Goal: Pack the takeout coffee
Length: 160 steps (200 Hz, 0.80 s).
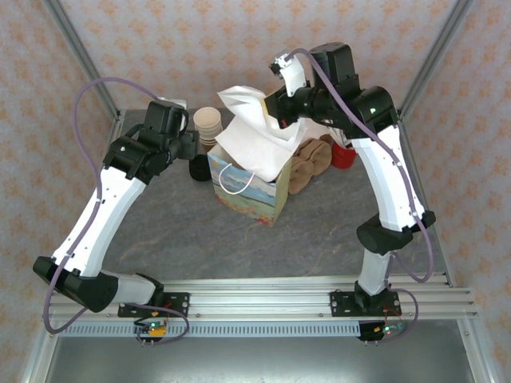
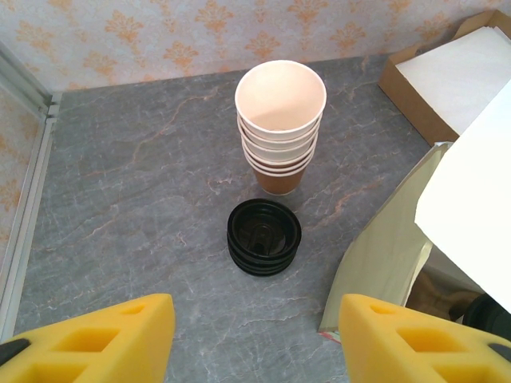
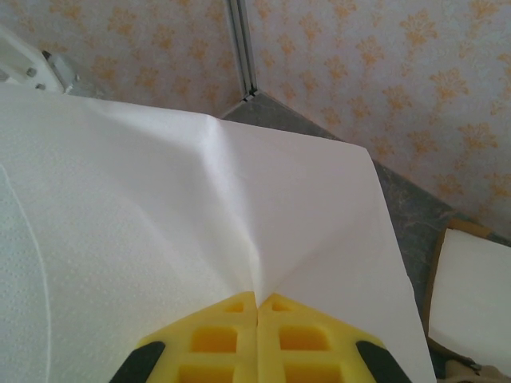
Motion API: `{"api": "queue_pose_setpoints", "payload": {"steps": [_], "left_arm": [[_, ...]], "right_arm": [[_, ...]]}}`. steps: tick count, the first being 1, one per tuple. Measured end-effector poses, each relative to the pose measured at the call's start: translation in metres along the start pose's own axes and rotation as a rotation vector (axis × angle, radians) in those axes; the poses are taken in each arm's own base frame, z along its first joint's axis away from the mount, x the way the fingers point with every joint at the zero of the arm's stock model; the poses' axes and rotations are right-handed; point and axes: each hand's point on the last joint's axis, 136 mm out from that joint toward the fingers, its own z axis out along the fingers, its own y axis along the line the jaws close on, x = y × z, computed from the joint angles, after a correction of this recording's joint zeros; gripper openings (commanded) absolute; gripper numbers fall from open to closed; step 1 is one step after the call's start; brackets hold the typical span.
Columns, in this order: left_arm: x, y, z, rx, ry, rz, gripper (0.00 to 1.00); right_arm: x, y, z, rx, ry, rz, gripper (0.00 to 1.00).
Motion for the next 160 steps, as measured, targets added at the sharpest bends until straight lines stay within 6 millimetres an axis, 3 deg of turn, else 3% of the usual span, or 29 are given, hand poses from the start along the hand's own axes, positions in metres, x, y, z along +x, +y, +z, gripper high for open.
{"api": "queue_pose_setpoints", "payload": {"steps": [62, 115, 160], "left_arm": [[0.0, 0.0, 0.0, 0.0, 0.0, 0.0, 0.57], [0.0, 0.001, 0.0, -0.007, -0.002, 0.0, 0.57], [0.0, 0.001, 0.0, -0.007, -0.002, 0.0, 0.57]], "right_arm": [[0.053, 0.003, 0.054, -0.013, 0.196, -0.042, 0.03], [0.103, -0.006, 0.1, 0.035, 0.366, -0.053, 0.08], [0.129, -0.017, 0.126, 0.076, 0.45, -0.065, 0.18]]}}
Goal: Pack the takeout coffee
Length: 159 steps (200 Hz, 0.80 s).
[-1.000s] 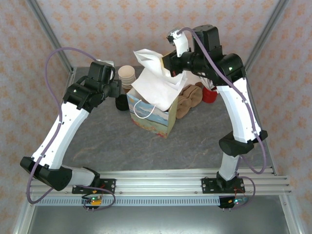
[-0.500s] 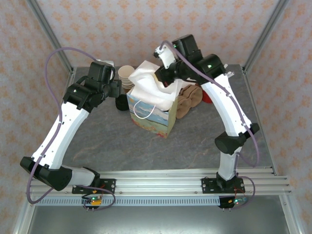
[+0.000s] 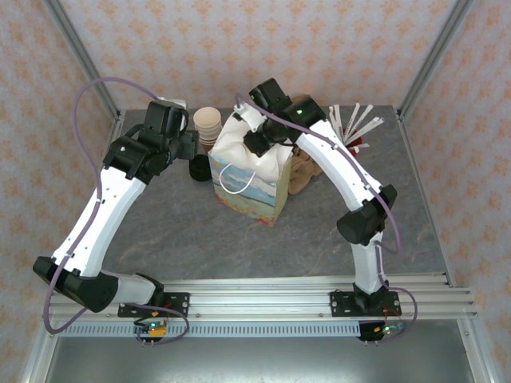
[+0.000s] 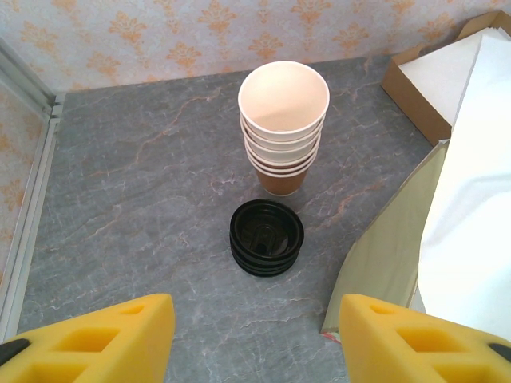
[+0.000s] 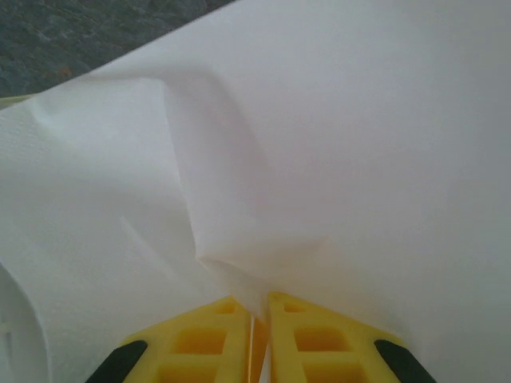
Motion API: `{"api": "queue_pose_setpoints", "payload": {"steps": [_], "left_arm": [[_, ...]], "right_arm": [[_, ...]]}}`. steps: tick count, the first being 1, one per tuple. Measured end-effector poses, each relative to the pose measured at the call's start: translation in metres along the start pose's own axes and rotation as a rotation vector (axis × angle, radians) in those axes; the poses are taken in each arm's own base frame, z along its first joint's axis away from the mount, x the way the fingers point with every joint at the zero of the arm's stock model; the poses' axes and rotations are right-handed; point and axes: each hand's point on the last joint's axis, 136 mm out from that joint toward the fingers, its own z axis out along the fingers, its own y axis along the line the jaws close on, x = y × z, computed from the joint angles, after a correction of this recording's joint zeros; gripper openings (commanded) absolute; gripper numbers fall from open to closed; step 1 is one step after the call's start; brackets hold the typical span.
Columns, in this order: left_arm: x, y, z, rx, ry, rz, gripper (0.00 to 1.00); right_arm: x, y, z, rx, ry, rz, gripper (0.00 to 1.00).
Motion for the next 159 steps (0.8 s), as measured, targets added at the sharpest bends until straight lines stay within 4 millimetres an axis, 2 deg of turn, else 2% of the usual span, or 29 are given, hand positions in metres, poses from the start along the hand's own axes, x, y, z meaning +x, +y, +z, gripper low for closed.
{"api": "queue_pose_setpoints", "payload": {"steps": [53, 99, 125, 159], "left_arm": [[-0.002, 0.002, -0.004, -0.003, -0.012, -0.003, 0.57], [-0.002, 0.003, -0.006, -0.003, -0.018, -0.006, 0.57], [-0.002, 0.003, -0.006, -0.002, -0.016, -0.006, 0.57], [0.001, -0.001, -0.005, 0.016, -0.008, -0.009, 0.57]], "right_arm": [[0.016, 0.002, 0.017, 0.012, 0.065, -0.028, 0.28], [0.037, -0.001, 0.029, 0.052, 0.142, -0.058, 0.3], [0.034, 0.001, 0.014, 0.047, 0.109, -0.06, 0.33], [0.015, 0.011, -0.033, 0.02, -0.043, -0.053, 0.37]]}}
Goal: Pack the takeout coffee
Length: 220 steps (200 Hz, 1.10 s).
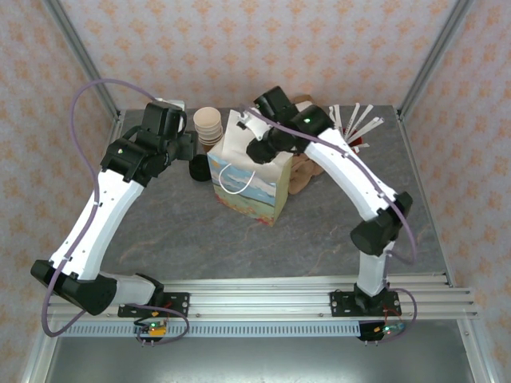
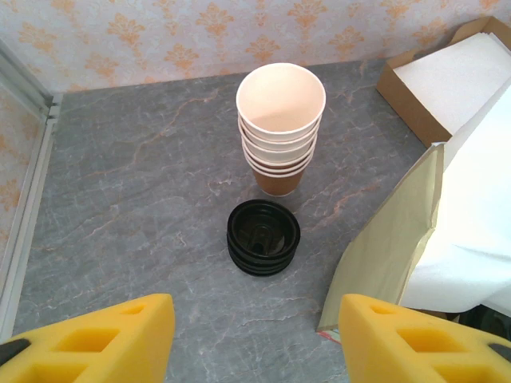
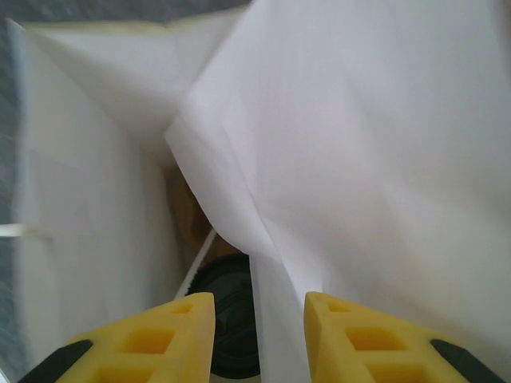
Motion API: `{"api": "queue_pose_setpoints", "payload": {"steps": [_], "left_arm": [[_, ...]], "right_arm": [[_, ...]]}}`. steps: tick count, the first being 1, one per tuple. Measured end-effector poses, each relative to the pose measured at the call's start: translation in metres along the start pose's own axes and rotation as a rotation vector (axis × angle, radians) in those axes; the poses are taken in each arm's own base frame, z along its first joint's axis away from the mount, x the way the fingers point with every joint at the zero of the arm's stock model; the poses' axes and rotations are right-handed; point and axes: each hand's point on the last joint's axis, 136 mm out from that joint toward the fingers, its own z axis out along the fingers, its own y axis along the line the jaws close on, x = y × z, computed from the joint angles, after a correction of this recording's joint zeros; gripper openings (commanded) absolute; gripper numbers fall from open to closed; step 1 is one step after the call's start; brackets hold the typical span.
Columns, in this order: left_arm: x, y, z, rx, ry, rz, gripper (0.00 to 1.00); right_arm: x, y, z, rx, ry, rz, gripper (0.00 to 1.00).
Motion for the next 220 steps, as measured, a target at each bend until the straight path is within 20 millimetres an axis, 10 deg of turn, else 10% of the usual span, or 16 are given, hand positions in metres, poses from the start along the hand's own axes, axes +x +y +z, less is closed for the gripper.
{"api": "queue_pose_setpoints", "payload": {"steps": [51, 105, 220], "left_arm": [[0.002, -0.007, -0.006, 0.055, -0.006, -0.022, 0.58], [-0.002, -0.011, -0.013, 0.09, -0.028, -0.031, 0.58], [0.015, -0.036, -0.008, 0.227, 0.037, -0.044, 0.59]], "right_arm": [[-0.006, -0.007, -0.065, 0.005, -0.205, 0.095, 0.45], [0.013, -0.064, -0.069, 0.103, -0.225, 0.27, 0.54], [0.018, -0.045, -0.029, -0.07, -0.149, 0.3, 0.06]]}}
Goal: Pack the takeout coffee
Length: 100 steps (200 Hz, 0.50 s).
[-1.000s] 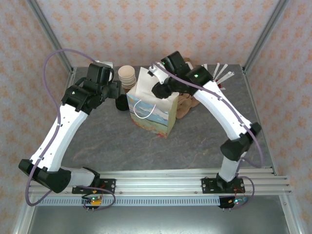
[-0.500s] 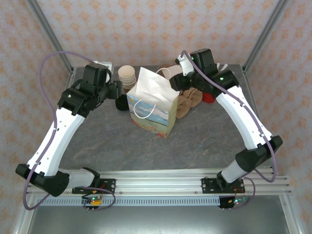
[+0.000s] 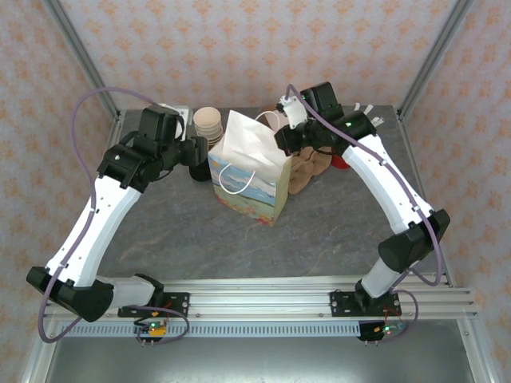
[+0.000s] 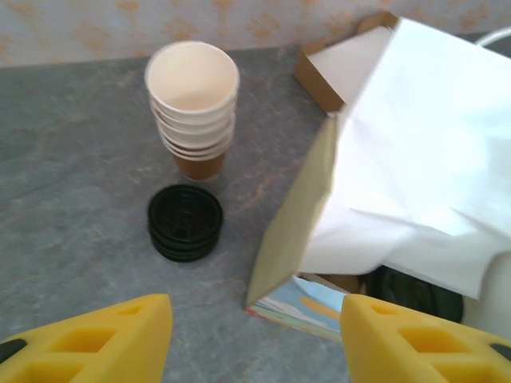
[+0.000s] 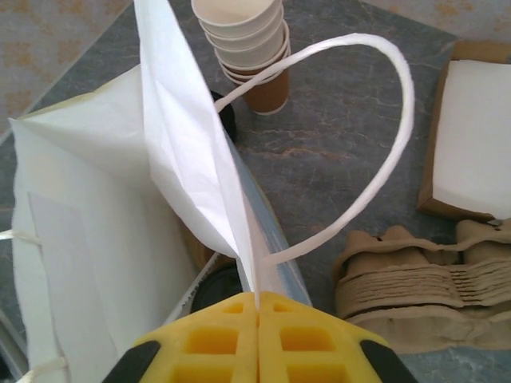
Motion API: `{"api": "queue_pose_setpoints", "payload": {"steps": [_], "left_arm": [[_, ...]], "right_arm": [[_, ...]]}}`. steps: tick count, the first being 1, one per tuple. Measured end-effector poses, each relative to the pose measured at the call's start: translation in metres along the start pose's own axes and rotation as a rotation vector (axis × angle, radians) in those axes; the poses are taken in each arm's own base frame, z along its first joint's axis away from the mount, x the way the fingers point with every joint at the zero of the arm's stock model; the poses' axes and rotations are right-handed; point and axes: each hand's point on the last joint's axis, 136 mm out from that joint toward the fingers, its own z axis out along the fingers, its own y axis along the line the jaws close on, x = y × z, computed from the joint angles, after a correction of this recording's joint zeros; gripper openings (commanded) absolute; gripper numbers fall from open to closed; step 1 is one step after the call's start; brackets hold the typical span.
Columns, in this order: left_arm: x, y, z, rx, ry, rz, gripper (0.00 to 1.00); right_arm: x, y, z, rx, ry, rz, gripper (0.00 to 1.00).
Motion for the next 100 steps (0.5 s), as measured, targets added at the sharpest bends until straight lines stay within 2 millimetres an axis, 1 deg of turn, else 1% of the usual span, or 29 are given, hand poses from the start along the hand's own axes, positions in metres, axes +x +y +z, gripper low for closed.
{"api": "queue_pose_setpoints", "payload": {"steps": [24, 61, 82, 100], "left_arm": [[0.009, -0.014, 0.0, 0.086, 0.032, -0.002, 0.6], [0.012, -0.029, -0.006, 0.176, 0.045, -0.002, 0.6], [0.012, -0.032, -0.007, 0.195, 0.049, -0.002, 0.61], [0.013, -0.033, -0.007, 0.203, 0.051, -0.001, 0.61]], "right_arm": [[0.003, 0.01, 0.003, -0.031, 0.009, -0.012, 0.04], [0.008, 0.027, 0.008, -0.063, 0.031, -0.047, 0.04], [0.015, 0.031, 0.019, -0.067, 0.071, -0.059, 0.04], [0.024, 0.029, 0.031, -0.054, 0.125, -0.064, 0.04]]}}
